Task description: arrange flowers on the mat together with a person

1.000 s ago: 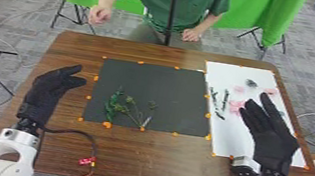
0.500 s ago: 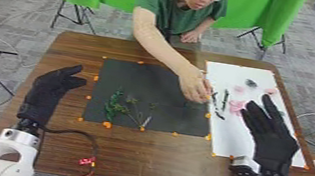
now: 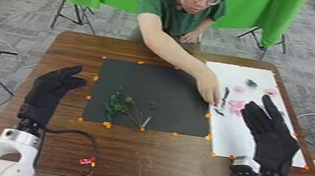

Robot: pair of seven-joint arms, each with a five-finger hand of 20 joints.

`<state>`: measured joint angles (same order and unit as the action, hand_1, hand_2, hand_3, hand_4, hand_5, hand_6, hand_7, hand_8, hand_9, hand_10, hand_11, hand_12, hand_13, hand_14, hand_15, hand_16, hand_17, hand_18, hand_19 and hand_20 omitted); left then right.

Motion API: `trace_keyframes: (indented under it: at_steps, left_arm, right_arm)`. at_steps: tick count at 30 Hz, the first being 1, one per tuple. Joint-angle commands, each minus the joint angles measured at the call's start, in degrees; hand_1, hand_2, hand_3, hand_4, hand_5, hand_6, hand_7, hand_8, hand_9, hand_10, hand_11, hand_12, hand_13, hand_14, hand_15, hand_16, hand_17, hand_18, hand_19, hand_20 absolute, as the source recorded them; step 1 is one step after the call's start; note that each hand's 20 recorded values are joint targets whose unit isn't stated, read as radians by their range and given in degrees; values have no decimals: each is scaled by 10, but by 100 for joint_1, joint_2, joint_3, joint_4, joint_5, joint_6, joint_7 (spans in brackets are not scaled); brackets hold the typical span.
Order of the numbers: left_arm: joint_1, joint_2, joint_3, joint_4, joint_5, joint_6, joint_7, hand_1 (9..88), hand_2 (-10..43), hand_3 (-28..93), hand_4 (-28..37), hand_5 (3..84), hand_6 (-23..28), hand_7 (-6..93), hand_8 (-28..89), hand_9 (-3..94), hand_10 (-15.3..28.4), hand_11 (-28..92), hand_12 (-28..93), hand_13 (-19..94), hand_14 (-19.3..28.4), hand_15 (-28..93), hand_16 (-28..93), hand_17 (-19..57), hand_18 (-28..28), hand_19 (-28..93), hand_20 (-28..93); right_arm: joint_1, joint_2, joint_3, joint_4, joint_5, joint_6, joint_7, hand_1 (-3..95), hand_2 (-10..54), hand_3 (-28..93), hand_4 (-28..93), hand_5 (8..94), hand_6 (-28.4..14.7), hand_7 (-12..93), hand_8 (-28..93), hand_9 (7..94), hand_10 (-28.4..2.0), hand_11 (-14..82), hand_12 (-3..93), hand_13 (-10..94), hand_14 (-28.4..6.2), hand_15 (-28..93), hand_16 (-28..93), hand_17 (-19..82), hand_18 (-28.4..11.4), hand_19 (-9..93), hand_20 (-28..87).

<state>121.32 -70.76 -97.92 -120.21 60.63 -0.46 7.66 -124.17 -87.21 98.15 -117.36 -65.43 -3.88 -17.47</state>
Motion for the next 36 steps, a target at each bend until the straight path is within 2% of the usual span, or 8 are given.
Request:
trace_keyframes:
  at_steps: [1,14,19,28,32,35,36]
  left_arm:
    - [29,-39,-23,33,22,-86,-69,253,36,621,-217,493,32,138,-59,528,143,245,168,359,185,195,48,10,148,118,185]
    - [11,6,-57,42,10,-143,-116,252,34,622,-217,492,32,136,-59,528,143,245,168,359,184,196,48,10,148,118,185]
    - [-41,-17,-48,67,26,-179,-120,251,34,623,-216,492,33,134,-59,527,143,244,168,358,184,194,48,10,148,118,185]
    - [-38,-63,-46,58,29,-164,-129,253,34,619,-215,491,32,134,-58,527,142,245,168,358,184,193,48,10,148,117,185]
    - [-41,-50,-39,58,39,-144,-108,253,34,618,-214,491,33,134,-58,525,142,245,168,358,183,192,48,11,148,117,185]
    - [-7,-33,-13,35,59,-55,23,253,34,619,-214,491,33,133,-58,525,141,245,168,359,183,193,49,11,148,117,185]
    - [-50,-13,6,57,53,-53,16,253,34,619,-214,491,33,133,-58,525,142,245,168,359,183,194,49,11,148,117,185]
  right_arm:
    - [-61,-85,-76,23,-21,-49,46,55,45,839,-168,400,-2,107,-97,463,-140,55,101,357,-115,133,67,180,-130,47,242]
    - [-2,-103,-69,64,-208,-290,105,77,46,836,-165,434,-8,107,-95,486,-143,58,103,385,-119,141,74,188,-129,47,246]
    - [13,-92,-106,65,-154,-178,90,82,45,836,-163,441,-9,107,-95,484,-143,57,103,378,-118,137,74,190,-128,44,247]
    - [-35,-107,-103,60,-86,-127,136,85,46,834,-163,446,-10,108,-96,475,-144,56,103,369,-121,134,79,189,-129,44,251]
    - [-37,-114,-88,55,-83,-131,125,85,46,834,-161,446,-10,107,-95,475,-144,56,104,369,-121,133,81,190,-128,45,251]
    - [7,-106,-101,72,-82,-131,143,86,46,833,-162,447,-10,107,-95,477,-144,56,104,369,-122,132,82,190,-128,45,252]
    - [-17,-111,-104,61,-78,-106,137,85,46,833,-162,447,-10,106,-95,477,-143,56,105,370,-121,132,83,190,-128,44,252]
